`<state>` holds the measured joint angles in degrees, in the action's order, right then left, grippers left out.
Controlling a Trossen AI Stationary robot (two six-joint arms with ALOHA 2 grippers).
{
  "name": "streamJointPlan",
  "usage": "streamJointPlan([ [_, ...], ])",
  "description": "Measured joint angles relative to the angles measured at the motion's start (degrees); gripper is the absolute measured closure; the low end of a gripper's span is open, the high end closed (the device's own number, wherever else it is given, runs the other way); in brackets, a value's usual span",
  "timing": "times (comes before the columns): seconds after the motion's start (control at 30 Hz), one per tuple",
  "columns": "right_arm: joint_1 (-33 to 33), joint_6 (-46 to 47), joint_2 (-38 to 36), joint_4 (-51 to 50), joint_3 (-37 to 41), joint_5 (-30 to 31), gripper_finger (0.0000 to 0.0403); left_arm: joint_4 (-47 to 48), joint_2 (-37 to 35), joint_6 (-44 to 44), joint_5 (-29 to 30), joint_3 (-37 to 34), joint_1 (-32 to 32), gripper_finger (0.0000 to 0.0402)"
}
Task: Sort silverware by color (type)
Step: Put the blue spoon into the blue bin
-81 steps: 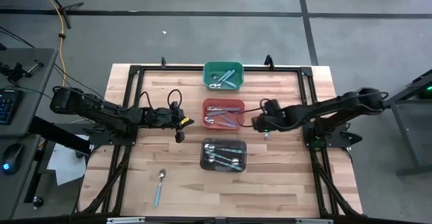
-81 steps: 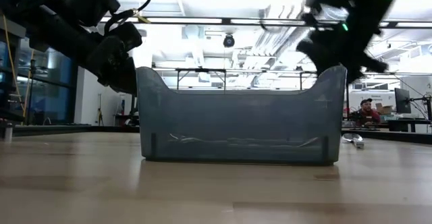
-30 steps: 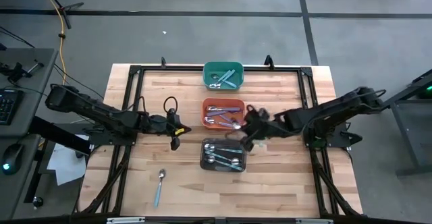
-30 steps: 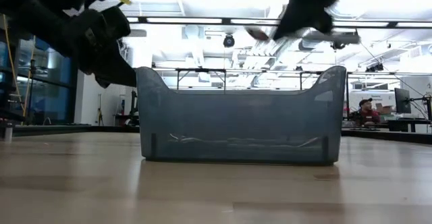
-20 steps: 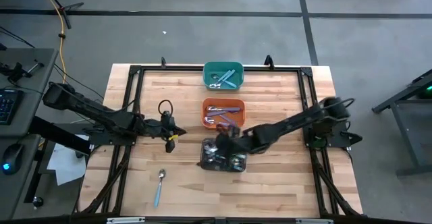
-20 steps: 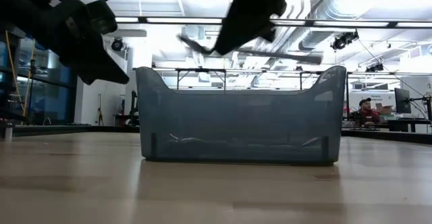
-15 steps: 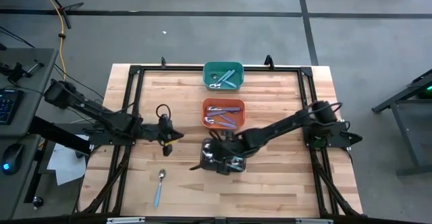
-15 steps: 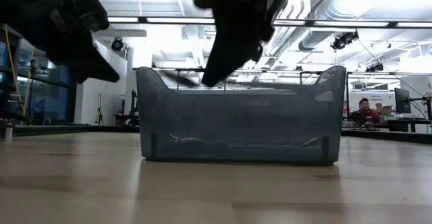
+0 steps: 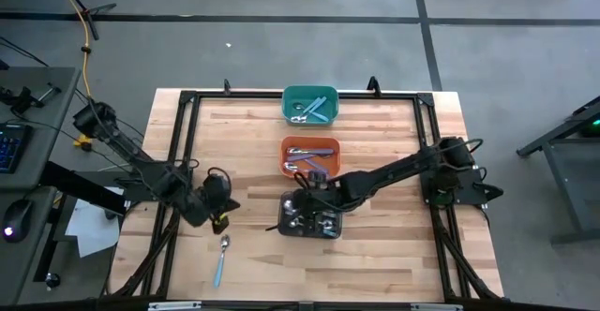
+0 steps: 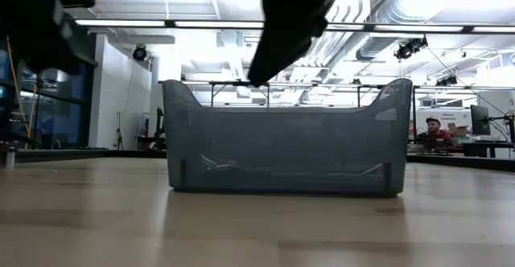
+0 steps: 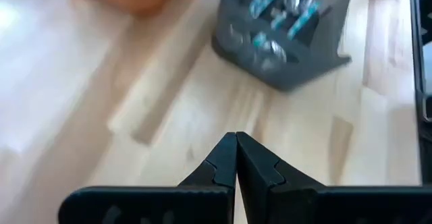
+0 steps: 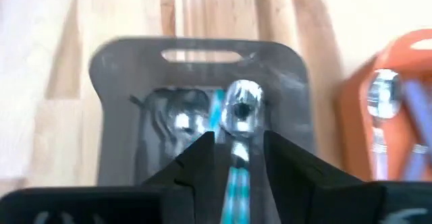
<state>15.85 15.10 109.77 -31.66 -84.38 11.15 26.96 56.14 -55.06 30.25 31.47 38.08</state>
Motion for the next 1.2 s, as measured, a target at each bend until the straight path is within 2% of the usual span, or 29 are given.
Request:
streamJointPlan([
  [0.13,1.01,-3.62,-2.38,-3.56,0.02,5.05,0.0297,7.21,4.36,-9.47,-2.11,4.08,4.28,0.0402],
  [0.2,1.57,-5.09,-4.07,-4.16,0.75,8.47,0.0321,10.72,7.51,-13.34,-3.35,6.86,6.12,0.0402],
  [0.27,1.62,-6.31,-6.19,-2.73,3.24,9.4,0.0357,14.04,10.9,-16.9,-4.51,9.82,7.74,0.0402],
  [0.37,1.14,-7.88,-10.16,3.86,9.77,9.42,0.0395,16.67,15.94,-22.07,-7.78,13.67,9.48,0.04],
  [0.5,0.37,-10.64,-17.34,15.92,21.08,8.08,0.0384,19.16,21.33,-28.89,-12.39,17.45,10.96,0.0385],
  [0.6,-0.42,-12.36,-24.23,24.77,29.72,7.9,0.0392,20.48,24.05,-32.12,-14.07,19.38,11.58,0.0363],
  [0.73,-1.5,-12.6,-33.78,34.17,39.67,9.15,0.04,19.52,25.76,-36.97,-17.86,19.88,11.55,0.0325],
  [0.87,-2.03,-13.16,-42.74,36.54,45.36,9.67,0.0399,19.03,27.51,-43.53,-22.42,19.91,12.05,0.0284],
  [1.03,-1.38,-12.75,-50.41,36.58,48.02,12.45,0.0402,13.47,32.13,-49.24,-25.32,19.91,12.75,0.0247],
  [1.2,0.59,-12.62,-52.79,36.55,49.22,15.3,0.0403,8.41,37.58,-53.56,-25.46,19.91,12.73,0.024],
])
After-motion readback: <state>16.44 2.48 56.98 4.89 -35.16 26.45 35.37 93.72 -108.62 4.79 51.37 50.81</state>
